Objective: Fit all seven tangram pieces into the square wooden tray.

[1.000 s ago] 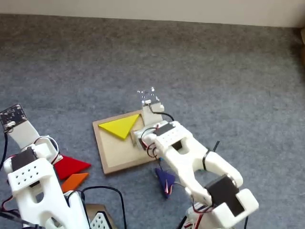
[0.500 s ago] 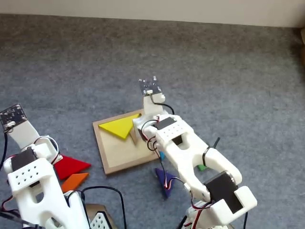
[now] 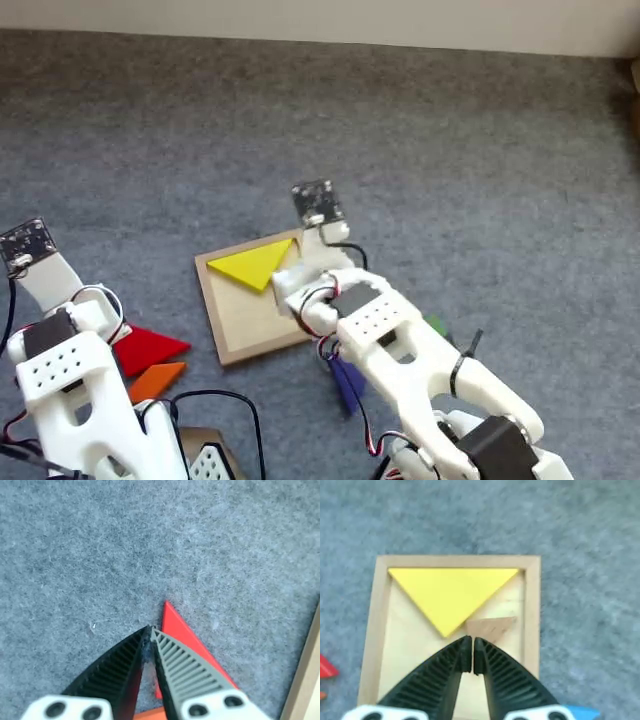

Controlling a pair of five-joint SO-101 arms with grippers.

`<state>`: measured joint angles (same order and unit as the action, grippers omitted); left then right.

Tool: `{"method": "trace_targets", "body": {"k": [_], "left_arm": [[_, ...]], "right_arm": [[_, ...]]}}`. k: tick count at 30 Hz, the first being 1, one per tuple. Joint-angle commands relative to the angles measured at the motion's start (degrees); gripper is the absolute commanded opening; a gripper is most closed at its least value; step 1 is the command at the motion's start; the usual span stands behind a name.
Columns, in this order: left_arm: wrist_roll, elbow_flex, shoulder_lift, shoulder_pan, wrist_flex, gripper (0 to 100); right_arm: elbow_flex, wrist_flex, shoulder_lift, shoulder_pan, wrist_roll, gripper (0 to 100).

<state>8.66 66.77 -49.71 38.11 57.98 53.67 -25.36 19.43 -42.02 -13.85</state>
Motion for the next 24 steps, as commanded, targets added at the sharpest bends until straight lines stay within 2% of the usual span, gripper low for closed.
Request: {"method": "trace_targets", "body": {"k": [1, 6, 12, 17, 20, 24], "left_arm": [[-0.1, -1.1, -0.8, 0.1, -0.8, 1], [-0.1, -1.1, -0.7, 0.1, -0.8, 1], [-0.1, -1.1, -0.7, 0.1, -0.8, 1], [-0.1, -0.4, -1.2, 0.1, -0.8, 1], [-0.1, -0.4, -1.2, 0.1, -0.9, 1], [-0.1, -0.4, -1.2, 0.1, -0.9, 1]], "right_arm": [[-0.2, 1.4, 3.0, -1.9, -0.6, 3.0], [-0.4, 1.4, 1.3, -1.5, -0.6, 3.0], [-2.1, 4.4, -9.8, -1.4, -0.3, 3.0], [-5.0, 7.3, -16.1, 4.4, 0.5, 3.0], [-7.4, 7.3, -17.2, 7.2, 4.0, 3.0], [-8.9, 7.3, -17.2, 10.2, 3.9, 3.0]]}}
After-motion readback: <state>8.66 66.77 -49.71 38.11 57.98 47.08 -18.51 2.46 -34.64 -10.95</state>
